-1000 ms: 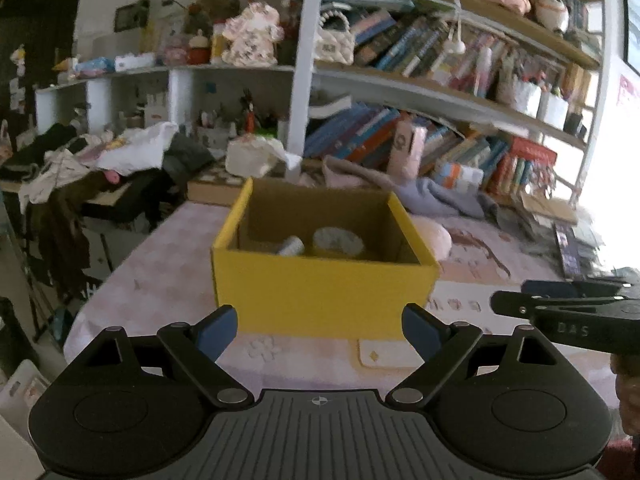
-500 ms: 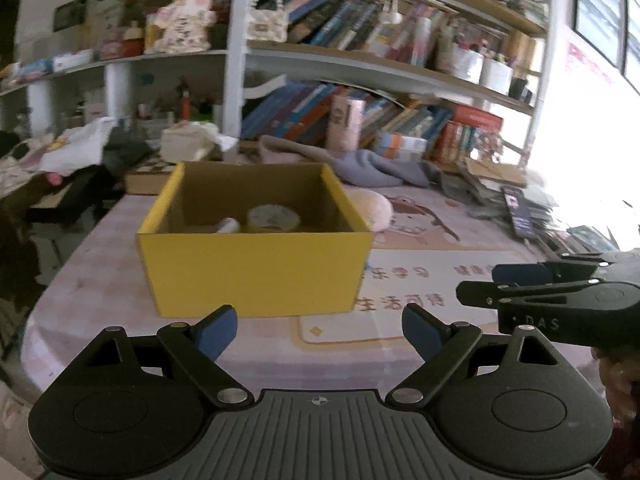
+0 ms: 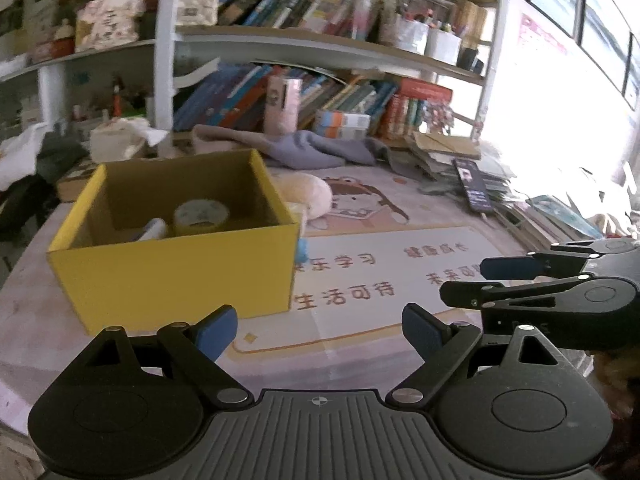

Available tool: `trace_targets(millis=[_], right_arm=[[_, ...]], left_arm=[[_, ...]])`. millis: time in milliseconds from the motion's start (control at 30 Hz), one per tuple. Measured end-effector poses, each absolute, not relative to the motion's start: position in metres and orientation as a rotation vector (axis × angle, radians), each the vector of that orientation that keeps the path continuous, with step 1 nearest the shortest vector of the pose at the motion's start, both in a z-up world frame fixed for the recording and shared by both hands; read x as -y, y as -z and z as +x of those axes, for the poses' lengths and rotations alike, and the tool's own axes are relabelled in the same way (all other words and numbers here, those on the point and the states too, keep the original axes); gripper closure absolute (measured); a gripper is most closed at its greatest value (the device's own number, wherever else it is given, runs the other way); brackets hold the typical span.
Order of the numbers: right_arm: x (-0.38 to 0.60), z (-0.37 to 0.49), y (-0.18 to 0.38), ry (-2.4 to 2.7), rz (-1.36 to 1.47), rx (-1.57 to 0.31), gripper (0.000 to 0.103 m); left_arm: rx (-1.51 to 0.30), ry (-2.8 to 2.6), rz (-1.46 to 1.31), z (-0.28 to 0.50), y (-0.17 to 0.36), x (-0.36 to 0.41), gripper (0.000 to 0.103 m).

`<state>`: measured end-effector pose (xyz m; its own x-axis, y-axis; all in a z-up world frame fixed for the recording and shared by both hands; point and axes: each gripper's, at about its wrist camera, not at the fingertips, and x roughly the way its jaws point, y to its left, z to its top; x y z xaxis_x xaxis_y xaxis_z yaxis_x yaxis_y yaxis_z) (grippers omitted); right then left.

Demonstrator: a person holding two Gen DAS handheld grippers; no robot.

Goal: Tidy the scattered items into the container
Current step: 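Withdraw both tools from the box and move toward the pink plush toy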

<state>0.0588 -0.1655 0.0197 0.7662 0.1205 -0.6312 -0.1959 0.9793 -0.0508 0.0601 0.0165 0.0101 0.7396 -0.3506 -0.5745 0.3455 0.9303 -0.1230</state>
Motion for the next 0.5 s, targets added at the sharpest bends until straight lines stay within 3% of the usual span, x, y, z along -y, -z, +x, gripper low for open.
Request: trace_targets(millis=[500], right_arm=[[0.224,0.118,-0.014,-0.192,-0.117,-0.704,0.055]], left_arm=[[-0.641,0.400,0.033,0.109,-0.010,0.048,0.012]])
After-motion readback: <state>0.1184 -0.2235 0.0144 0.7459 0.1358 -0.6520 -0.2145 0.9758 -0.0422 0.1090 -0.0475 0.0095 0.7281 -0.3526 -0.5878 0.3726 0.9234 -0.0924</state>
